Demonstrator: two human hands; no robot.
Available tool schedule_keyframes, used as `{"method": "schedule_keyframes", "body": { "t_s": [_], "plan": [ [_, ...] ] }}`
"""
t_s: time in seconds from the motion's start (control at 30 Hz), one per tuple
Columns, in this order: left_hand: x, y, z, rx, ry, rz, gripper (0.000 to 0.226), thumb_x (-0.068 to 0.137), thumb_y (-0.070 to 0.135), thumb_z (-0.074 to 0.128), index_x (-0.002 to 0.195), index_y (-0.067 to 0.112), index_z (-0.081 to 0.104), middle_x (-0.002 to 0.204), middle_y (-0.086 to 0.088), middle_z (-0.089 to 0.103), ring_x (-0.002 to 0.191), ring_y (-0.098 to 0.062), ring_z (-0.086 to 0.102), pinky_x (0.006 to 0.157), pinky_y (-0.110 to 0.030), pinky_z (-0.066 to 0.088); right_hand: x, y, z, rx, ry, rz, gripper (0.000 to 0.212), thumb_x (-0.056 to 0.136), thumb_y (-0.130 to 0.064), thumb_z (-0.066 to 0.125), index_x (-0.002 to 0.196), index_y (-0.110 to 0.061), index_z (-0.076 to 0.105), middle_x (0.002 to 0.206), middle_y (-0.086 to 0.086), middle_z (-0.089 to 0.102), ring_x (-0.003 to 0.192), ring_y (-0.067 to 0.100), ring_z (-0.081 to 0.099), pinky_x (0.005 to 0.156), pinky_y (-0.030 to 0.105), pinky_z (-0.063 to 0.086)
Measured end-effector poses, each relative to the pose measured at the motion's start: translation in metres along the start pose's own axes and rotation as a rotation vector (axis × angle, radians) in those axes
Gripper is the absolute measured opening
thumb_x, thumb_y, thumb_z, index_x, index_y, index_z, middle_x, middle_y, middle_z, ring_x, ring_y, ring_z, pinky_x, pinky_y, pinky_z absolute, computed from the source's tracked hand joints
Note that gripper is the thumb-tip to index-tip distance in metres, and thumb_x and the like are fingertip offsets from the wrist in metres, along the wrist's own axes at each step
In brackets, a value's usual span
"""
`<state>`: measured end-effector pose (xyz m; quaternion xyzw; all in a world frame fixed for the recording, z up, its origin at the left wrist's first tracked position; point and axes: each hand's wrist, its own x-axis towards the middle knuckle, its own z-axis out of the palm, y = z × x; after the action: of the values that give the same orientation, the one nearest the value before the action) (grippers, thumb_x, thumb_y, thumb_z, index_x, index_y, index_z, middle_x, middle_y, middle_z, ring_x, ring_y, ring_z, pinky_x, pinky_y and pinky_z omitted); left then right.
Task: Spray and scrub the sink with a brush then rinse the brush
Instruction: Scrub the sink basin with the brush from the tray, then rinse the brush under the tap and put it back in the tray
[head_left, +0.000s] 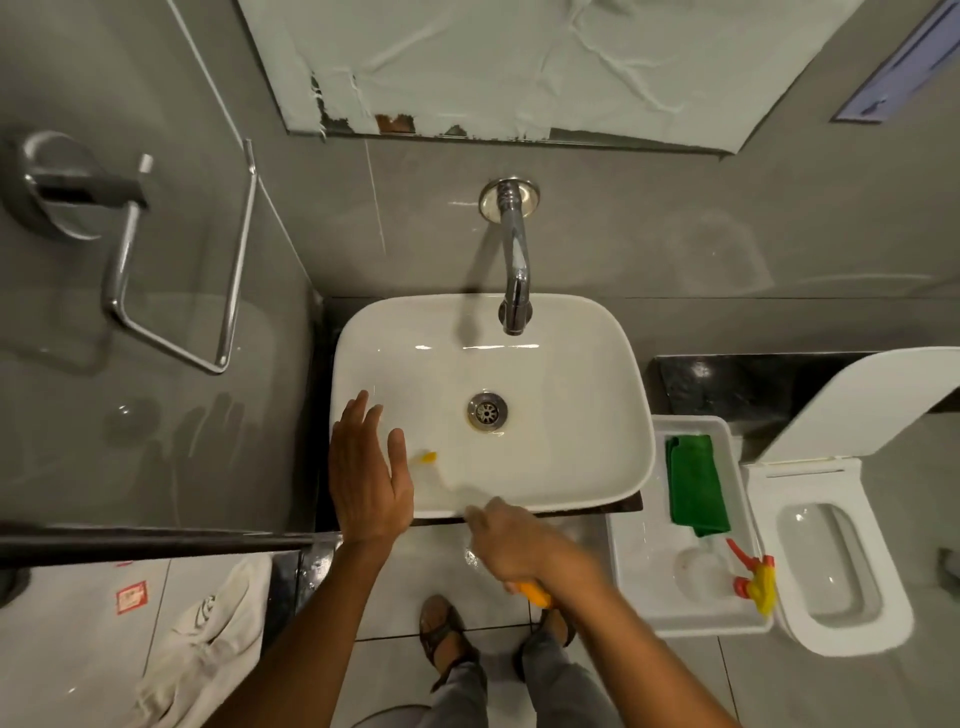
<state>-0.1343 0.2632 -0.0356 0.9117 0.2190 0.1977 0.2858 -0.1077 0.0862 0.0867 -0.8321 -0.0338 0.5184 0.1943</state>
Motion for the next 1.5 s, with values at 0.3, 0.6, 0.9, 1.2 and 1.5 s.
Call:
{"method": "schedule_keyframes", "body": {
  "t_s": [0.3, 0.6, 0.9, 1.2, 1.5],
  "plan": [
    [0.019, 0.029, -0.028, -0.207, 0.047, -0.042, 0.059, 0.112, 0.050, 0.043, 0.147, 0.003, 0.054, 0.157, -0.017, 0.055, 0.145, -0.033, 0.054, 0.123, -0.036, 0.044, 0.008, -0.013, 0.018, 0.286, 0.267, -0.104, 0.045, 0.112, -0.034, 0.034, 0.128, 0.004, 0.051, 0.130, 0.027, 0.060, 0.117, 0.044, 0.062, 0.097, 0.046, 0.053],
    [0.097, 0.126, -0.035, -0.087, -0.163, 0.110, 0.048, 0.097, 0.064, 0.067, 0.078, 0.020, 0.067, 0.071, 0.011, 0.058, 0.071, -0.017, 0.060, 0.067, -0.031, 0.042, -0.012, 0.029, 0.003, 0.400, 0.558, -0.112, 0.042, 0.112, -0.036, 0.036, 0.122, 0.003, 0.048, 0.112, 0.027, 0.071, 0.102, 0.043, 0.070, 0.084, 0.045, 0.054],
    [0.125, 0.198, -0.030, 0.043, -0.319, -0.037, 0.061, 0.085, 0.074, 0.074, 0.064, 0.020, 0.055, 0.060, 0.003, 0.049, 0.064, -0.024, 0.052, 0.058, -0.032, 0.034, -0.016, 0.036, 0.007, 0.411, 0.578, -0.126, 0.036, 0.111, -0.037, 0.037, 0.117, -0.002, 0.047, 0.109, 0.022, 0.070, 0.100, 0.039, 0.070, 0.084, 0.045, 0.056],
    [0.128, 0.210, -0.026, 0.134, -0.302, -0.060, 0.034, 0.095, 0.043, 0.067, 0.079, 0.013, 0.061, 0.077, -0.006, 0.061, 0.074, -0.029, 0.058, 0.066, -0.035, 0.038, -0.009, 0.031, 0.005, 0.413, 0.579, -0.121, 0.036, 0.111, -0.038, 0.036, 0.118, -0.004, 0.046, 0.110, 0.022, 0.070, 0.102, 0.040, 0.069, 0.087, 0.047, 0.056],
    [0.137, 0.180, -0.019, -0.066, -0.479, 0.085, 0.039, 0.100, 0.035, 0.060, 0.067, 0.016, 0.049, 0.064, 0.001, 0.051, 0.067, -0.026, 0.050, 0.057, -0.033, 0.035, 0.002, 0.035, 0.009, 0.438, 0.569, -0.113, 0.026, 0.111, -0.039, 0.034, 0.106, -0.014, 0.038, 0.097, 0.009, 0.061, 0.092, 0.033, 0.064, 0.074, 0.035, 0.045]
  ]
}}
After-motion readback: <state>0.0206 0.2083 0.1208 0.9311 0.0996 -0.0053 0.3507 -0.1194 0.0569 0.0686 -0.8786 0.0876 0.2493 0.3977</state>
